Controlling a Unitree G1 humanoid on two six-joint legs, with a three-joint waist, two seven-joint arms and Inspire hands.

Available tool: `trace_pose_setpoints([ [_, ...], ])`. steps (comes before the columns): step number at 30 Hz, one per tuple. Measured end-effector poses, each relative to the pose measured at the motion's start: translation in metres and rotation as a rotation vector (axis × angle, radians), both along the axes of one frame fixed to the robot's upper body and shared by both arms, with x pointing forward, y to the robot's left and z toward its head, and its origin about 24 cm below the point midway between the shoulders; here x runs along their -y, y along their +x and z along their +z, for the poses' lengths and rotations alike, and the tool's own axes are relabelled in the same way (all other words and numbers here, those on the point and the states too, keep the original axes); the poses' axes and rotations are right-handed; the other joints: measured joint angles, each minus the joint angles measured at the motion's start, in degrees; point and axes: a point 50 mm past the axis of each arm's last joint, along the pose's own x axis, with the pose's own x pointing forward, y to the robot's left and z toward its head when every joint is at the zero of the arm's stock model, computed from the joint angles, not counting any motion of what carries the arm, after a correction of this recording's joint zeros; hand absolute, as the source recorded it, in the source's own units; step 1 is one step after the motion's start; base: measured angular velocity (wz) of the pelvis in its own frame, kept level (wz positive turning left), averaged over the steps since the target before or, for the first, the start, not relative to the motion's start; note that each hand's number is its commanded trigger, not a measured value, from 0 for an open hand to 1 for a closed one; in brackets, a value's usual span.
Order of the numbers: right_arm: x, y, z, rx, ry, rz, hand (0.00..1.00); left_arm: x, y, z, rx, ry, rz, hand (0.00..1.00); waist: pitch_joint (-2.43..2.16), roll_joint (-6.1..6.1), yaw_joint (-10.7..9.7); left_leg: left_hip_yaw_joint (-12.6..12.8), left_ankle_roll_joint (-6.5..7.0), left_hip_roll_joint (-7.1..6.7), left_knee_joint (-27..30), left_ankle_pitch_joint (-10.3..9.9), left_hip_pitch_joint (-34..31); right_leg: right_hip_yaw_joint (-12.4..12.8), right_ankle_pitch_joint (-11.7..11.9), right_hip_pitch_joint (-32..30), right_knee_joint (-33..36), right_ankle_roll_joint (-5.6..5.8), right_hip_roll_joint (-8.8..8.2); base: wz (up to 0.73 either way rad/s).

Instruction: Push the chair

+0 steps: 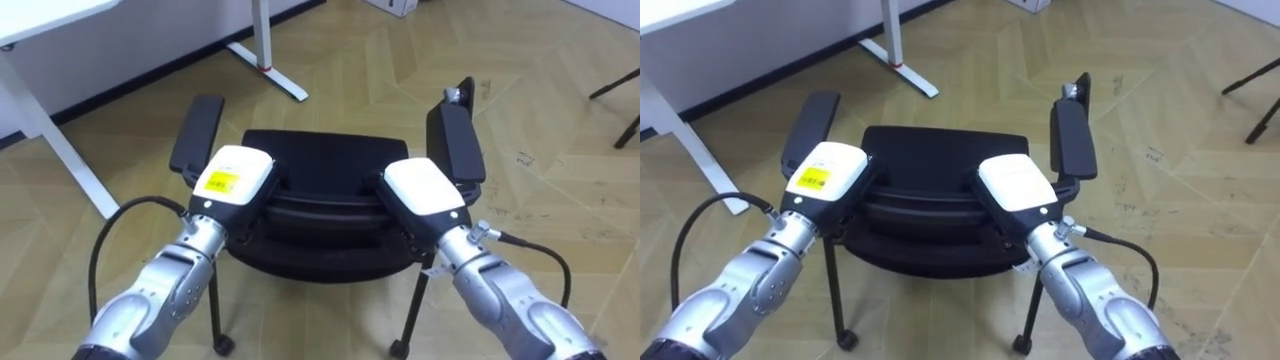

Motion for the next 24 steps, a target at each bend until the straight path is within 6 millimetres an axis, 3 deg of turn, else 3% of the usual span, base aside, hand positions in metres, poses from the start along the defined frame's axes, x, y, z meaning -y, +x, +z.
trace_pose_setpoints([
  [4, 0.000, -0.005, -0.005, -0.012, -0.007, 0.000, 1.00, -0.001, -0.002, -0.005, -0.019, -0.007, -0.006, 1.00, 0.06, -0.18, 0.8, -2.0, -0.57, 1.31, 10.8, -0.4, -4.1, 0.1, -2.5, 0.0, 4.0, -0.86, 0.26, 0.07],
  [8, 0.001, -0.008, -0.008, -0.020, -0.009, -0.007, 1.00, 0.001, -0.004, -0.010, -0.032, -0.018, -0.007, 1.00, 0.16, 0.51, 0.7, -3.6, -0.36, 5.03, 25.6, -0.2, -10.6, -3.3, -7.0, 2.0, 6.2, -2.76, 2.46, 0.27],
  [10, 0.003, -0.009, -0.011, -0.033, -0.017, -0.013, 1.00, 0.003, -0.005, -0.015, -0.052, -0.028, 0.002, 1.00, 0.20, 1.09, 0.6, -4.3, 0.10, 6.61, 31.1, 2.0, -13.1, -4.2, -8.1, 3.3, 6.8, -3.76, 3.52, 0.31],
  [11, 0.003, -0.010, -0.014, -0.044, -0.021, -0.017, 1.00, 0.004, -0.007, -0.018, -0.064, -0.031, 0.005, 1.00, 0.31, 0.53, 0.7, -4.5, 0.82, 6.83, 33.9, 4.3, -14.9, -4.2, -8.8, 3.9, 7.1, -4.34, 3.28, 0.30],
  [13, 0.006, -0.009, -0.013, -0.036, -0.032, -0.017, 1.00, 0.007, -0.007, -0.020, -0.069, -0.043, 0.006, 1.00, 0.26, 0.63, 0.1, -3.5, 1.32, 6.16, 33.5, 3.0, -17.4, -4.2, -9.7, 3.3, 8.2, -5.08, 3.19, 0.42],
  [14, 0.008, -0.009, -0.011, -0.028, -0.034, -0.019, 1.00, 0.009, -0.007, -0.019, -0.061, -0.051, 0.006, 1.00, 0.29, 0.49, -0.6, -1.9, 1.33, 4.35, 31.1, 1.0, -19.4, -3.8, -10.9, 2.4, 9.7, -5.50, 2.96, 0.33],
  [15, 0.010, -0.009, -0.011, -0.026, -0.039, -0.022, 1.00, 0.010, -0.007, -0.019, -0.060, -0.054, 0.004, 1.00, 0.19, 0.29, -0.5, -0.7, 1.28, 2.32, 26.2, 0.7, -20.6, -3.4, -12.0, 1.8, 11.2, -5.39, 2.71, 0.16],
  [16, 0.011, -0.010, -0.011, -0.025, -0.040, -0.024, 1.00, 0.011, -0.007, -0.019, -0.059, -0.055, 0.001, 1.00, 0.17, 0.30, -0.3, 0.1, 1.26, 1.36, 23.2, 0.8, -21.0, -3.3, -12.5, 1.5, 11.6, -5.41, 2.67, -0.17],
  [17, 0.012, -0.012, -0.012, -0.021, -0.037, -0.028, 1.00, 0.012, -0.007, -0.019, -0.054, -0.054, -0.005, 1.00, 0.12, 0.47, 0.2, 1.2, 1.26, 0.03, 16.9, 1.7, -21.5, -3.4, -13.3, 1.3, 12.3, -5.54, 2.69, -0.32],
  [18, 0.012, -0.014, -0.014, -0.021, -0.030, -0.034, 1.00, 0.012, -0.008, -0.018, -0.052, -0.051, -0.011, 1.00, -0.11, 0.40, 1.4, 1.3, 3.14, -0.97, 12.9, 4.5, -22.0, -2.8, -14.1, 1.4, 12.9, -5.52, 2.78, -0.37],
  [19, 0.012, -0.015, -0.015, -0.026, -0.028, -0.035, 1.00, 0.012, -0.009, -0.019, -0.054, -0.048, -0.013, 1.00, -0.24, 0.47, 1.8, 1.1, 3.43, -1.49, 12.0, 5.7, -21.8, -2.3, -14.3, 1.3, 13.2, -5.16, 2.62, -0.24],
  [20, 0.012, -0.018, -0.016, -0.027, -0.022, -0.036, 1.00, 0.011, -0.010, -0.018, -0.052, -0.045, -0.019, 1.00, -1.16, 0.09, 1.9, 1.1, 4.52, -2.53, 10.9, 6.7, -21.1, -2.2, -14.5, 1.3, 13.1, -4.31, 2.13, -0.04],
  [24, 0.013, -0.020, -0.012, 0.022, -0.007, -0.048, 1.00, 0.012, -0.009, -0.011, -0.017, -0.047, -0.029, 1.00, -1.21, -0.85, 2.7, 2.1, 6.39, -4.50, 10.0, 7.4, -20.8, -0.9, -14.6, 1.3, 11.8, -2.98, 1.08, -0.08],
])
